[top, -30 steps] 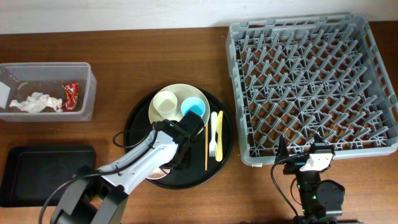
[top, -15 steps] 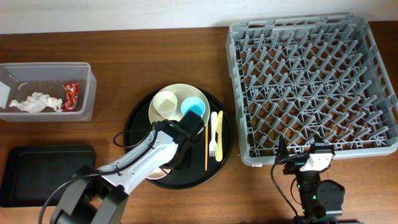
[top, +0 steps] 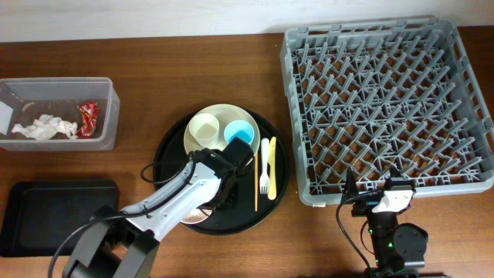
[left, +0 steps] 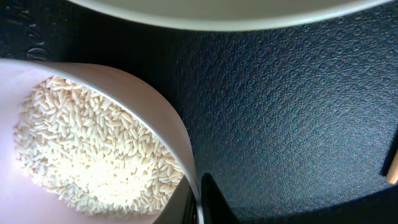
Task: Sort waste into correct bins and load items into the dishwasher rack
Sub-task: 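Lower the left gripper onto the pink rice bowl rim and grasp it, then lift the pink bowl with the left gripper over the black tray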
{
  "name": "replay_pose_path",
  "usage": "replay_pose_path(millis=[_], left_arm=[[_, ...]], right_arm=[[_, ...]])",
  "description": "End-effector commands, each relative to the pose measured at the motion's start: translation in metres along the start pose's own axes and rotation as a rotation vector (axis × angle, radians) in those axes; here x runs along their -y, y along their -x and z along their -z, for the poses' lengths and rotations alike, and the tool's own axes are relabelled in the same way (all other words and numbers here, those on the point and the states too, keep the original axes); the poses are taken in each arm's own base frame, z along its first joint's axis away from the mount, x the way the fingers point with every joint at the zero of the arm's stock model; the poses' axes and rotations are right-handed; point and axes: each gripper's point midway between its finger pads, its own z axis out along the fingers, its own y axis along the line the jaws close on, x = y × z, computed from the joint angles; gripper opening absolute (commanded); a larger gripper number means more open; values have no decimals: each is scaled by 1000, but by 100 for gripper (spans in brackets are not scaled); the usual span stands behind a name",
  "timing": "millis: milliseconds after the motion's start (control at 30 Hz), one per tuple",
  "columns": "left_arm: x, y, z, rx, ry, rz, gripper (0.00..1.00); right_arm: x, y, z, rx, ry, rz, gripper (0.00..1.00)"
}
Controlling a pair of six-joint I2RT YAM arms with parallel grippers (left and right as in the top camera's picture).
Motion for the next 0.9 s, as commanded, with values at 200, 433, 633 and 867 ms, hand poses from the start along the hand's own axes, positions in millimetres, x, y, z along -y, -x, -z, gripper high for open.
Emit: replay_pose_path(millis=[200,433,633,867], left_arm=[[-1,-5,-3,-20,8,-7,21],[-2,-7,-5,-24,11,-8,21],[-2,-7,-5,-24,11,-8,6],[-9,0,-4,11,55,-7,1]], right_arm=[[1,-2,0,-3,-5,-8,98],[1,-2,0,-3,-5,-8,98],[1,-2,0,-3,-5,-8,98],[1,-2,0,-3,-5,-8,98]])
